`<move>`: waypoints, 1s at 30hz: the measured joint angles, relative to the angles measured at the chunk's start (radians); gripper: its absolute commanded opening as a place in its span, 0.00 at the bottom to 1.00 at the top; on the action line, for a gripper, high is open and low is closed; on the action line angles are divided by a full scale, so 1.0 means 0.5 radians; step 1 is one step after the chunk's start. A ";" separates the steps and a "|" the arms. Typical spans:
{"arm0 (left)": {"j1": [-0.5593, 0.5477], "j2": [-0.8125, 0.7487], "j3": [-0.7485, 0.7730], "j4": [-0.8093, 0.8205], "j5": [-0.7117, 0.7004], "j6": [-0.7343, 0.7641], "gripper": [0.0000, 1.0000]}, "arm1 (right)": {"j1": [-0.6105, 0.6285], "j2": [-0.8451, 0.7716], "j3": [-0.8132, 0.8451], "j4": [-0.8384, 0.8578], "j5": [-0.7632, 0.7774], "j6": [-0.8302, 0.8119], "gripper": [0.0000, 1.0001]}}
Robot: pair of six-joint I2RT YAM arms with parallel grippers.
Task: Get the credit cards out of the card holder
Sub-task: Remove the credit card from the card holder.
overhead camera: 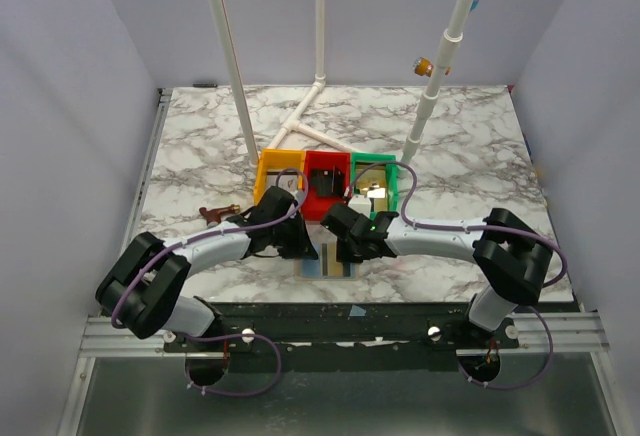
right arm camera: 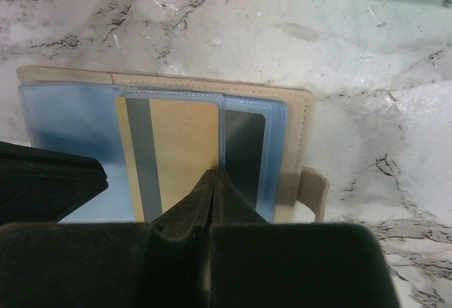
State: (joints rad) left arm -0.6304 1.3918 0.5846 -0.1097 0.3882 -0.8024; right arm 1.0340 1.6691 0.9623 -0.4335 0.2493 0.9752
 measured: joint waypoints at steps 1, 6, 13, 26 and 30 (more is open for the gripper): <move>0.000 0.000 -0.005 0.008 0.009 -0.004 0.14 | 0.000 0.000 0.000 0.000 0.000 0.000 0.01; 0.009 0.000 -0.026 0.024 0.033 -0.018 0.31 | 0.000 0.000 0.000 0.000 0.000 0.000 0.01; 0.046 0.005 -0.099 0.127 0.122 -0.047 0.36 | 0.000 0.000 0.000 0.002 0.000 0.001 0.01; 0.059 0.138 -0.168 0.414 0.291 -0.159 0.28 | 0.001 0.000 -0.008 0.030 -0.017 0.002 0.01; 0.062 0.153 -0.175 0.439 0.298 -0.174 0.26 | 0.001 0.002 -0.008 0.032 -0.018 0.002 0.01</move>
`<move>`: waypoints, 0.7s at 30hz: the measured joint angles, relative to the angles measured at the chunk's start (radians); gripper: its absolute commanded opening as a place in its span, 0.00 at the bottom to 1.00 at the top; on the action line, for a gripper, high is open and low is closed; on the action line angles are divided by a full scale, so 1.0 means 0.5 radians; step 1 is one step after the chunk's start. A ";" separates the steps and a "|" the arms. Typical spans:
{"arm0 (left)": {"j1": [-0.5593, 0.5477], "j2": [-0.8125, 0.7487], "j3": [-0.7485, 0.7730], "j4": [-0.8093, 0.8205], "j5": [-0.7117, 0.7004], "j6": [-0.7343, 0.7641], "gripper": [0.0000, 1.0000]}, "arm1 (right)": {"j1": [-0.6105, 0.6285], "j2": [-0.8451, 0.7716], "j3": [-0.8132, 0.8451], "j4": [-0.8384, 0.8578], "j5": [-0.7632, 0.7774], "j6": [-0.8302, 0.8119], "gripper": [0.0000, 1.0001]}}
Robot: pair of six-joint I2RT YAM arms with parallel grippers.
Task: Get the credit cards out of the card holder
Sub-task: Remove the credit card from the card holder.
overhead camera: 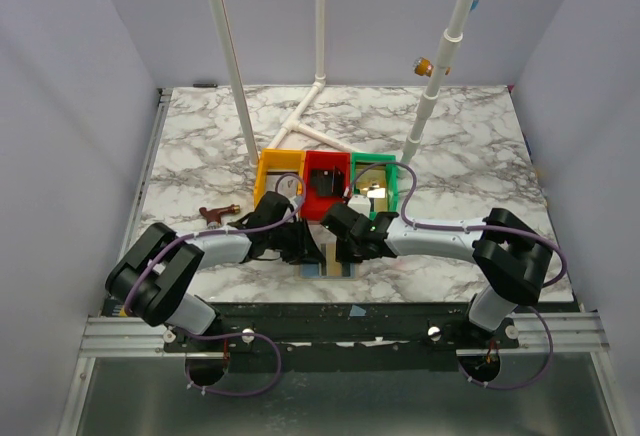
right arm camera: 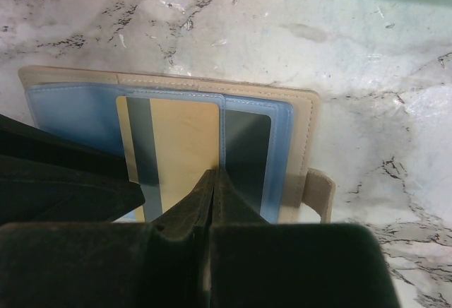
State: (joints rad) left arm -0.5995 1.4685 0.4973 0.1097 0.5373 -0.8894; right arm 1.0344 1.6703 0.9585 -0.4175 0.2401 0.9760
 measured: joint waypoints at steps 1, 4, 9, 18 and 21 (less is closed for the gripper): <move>0.004 0.000 -0.004 0.004 0.000 -0.007 0.26 | 0.000 0.001 0.000 0.000 0.000 -0.001 0.01; 0.005 0.000 -0.009 0.011 0.002 -0.017 0.25 | -0.001 0.001 0.000 0.001 -0.001 -0.001 0.01; 0.019 0.000 -0.036 0.055 0.025 -0.044 0.24 | -0.001 0.002 0.000 0.002 -0.002 0.000 0.01; 0.045 0.048 -0.089 0.194 0.107 -0.127 0.22 | -0.001 0.003 0.000 0.002 -0.003 -0.001 0.01; 0.049 0.073 -0.112 0.262 0.140 -0.163 0.19 | -0.001 0.003 0.000 0.002 -0.004 -0.001 0.01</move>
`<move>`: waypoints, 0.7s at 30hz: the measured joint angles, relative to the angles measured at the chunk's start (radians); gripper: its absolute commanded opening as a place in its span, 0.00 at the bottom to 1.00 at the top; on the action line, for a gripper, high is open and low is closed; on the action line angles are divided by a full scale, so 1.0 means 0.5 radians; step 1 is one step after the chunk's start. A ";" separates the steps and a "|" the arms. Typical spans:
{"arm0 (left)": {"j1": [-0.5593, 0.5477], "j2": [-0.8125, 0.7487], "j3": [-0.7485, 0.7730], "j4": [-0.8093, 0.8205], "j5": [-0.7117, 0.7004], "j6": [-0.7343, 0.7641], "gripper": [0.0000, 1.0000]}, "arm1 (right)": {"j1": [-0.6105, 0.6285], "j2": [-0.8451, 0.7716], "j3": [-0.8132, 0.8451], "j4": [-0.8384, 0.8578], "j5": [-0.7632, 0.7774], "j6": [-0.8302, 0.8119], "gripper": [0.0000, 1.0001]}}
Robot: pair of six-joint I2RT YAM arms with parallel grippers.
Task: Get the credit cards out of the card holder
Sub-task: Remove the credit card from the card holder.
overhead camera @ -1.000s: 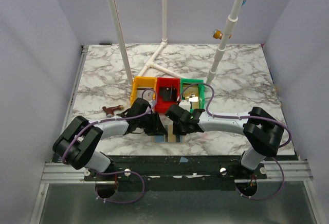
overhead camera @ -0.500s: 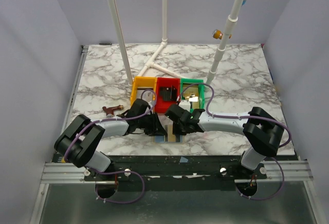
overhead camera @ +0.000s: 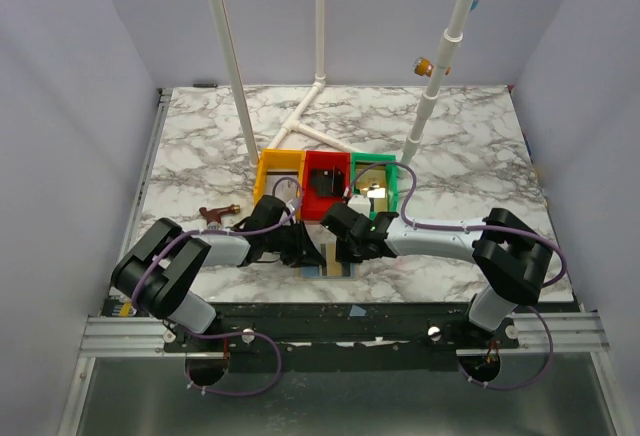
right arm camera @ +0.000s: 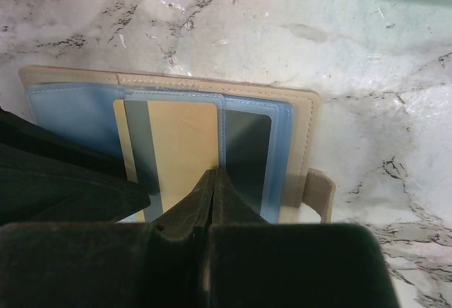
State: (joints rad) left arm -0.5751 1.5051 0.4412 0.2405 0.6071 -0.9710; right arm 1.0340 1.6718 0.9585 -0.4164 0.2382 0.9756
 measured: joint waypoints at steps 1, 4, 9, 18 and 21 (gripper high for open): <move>0.002 0.008 -0.008 0.021 0.011 -0.013 0.18 | 0.000 0.000 0.000 0.000 0.000 0.000 0.01; 0.011 0.030 -0.032 0.078 0.034 -0.047 0.15 | 0.000 0.000 0.000 0.001 0.000 0.000 0.01; 0.021 0.040 -0.055 0.123 0.051 -0.082 0.08 | 0.000 0.000 0.000 0.001 0.000 0.000 0.01; 0.053 0.040 -0.089 0.190 0.100 -0.101 0.03 | 0.000 0.000 -0.002 0.002 0.000 0.002 0.01; 0.066 0.040 -0.106 0.220 0.115 -0.102 0.02 | 0.000 0.000 -0.005 0.008 0.000 0.007 0.01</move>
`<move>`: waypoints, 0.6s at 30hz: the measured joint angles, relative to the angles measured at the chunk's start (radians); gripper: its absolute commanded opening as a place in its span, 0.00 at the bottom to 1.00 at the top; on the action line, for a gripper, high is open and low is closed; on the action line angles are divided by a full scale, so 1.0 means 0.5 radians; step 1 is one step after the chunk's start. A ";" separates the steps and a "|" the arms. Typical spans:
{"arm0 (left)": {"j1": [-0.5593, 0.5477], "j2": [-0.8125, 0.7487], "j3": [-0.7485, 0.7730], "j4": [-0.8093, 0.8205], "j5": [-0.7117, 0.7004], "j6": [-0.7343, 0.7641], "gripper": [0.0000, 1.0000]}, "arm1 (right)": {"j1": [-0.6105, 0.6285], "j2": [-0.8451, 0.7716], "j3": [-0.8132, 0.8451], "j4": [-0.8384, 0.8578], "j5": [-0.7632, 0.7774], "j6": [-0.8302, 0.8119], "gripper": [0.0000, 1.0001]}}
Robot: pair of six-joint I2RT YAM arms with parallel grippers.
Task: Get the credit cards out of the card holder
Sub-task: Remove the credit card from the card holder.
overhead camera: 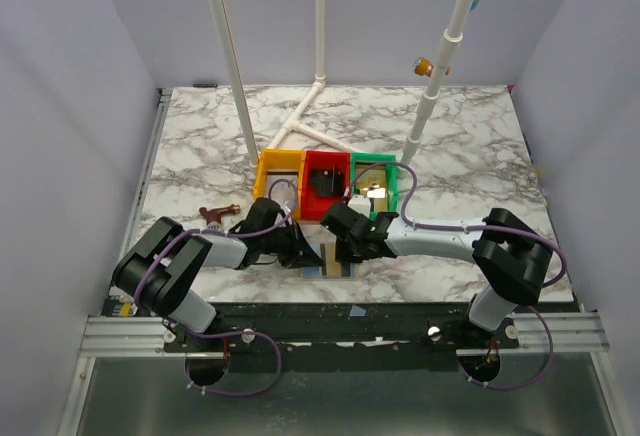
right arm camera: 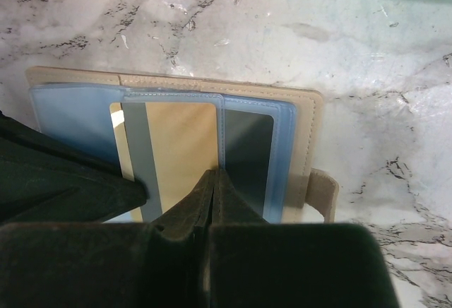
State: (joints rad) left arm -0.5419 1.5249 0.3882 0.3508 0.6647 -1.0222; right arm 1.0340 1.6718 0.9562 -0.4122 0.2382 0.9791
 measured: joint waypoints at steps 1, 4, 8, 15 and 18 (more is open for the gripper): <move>0.005 0.000 -0.003 0.003 0.003 0.000 0.03 | 0.000 0.000 -0.001 0.002 0.000 0.001 0.01; 0.012 0.000 -0.008 0.015 0.011 0.000 0.08 | 0.001 0.000 -0.002 0.005 0.000 0.002 0.01; 0.012 -0.002 -0.011 0.016 0.011 0.000 0.10 | 0.001 0.000 -0.003 0.008 0.000 0.003 0.01; 0.026 -0.002 -0.029 0.015 0.012 0.000 0.09 | 0.001 -0.001 -0.008 0.015 0.000 0.016 0.01; 0.034 -0.002 -0.033 0.018 0.014 -0.002 0.08 | 0.001 -0.002 -0.011 0.017 0.000 0.016 0.01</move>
State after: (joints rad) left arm -0.5247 1.5238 0.3717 0.3599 0.6720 -1.0229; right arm 1.0344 1.6707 0.9508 -0.4038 0.2382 0.9871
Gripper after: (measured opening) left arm 0.095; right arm 0.007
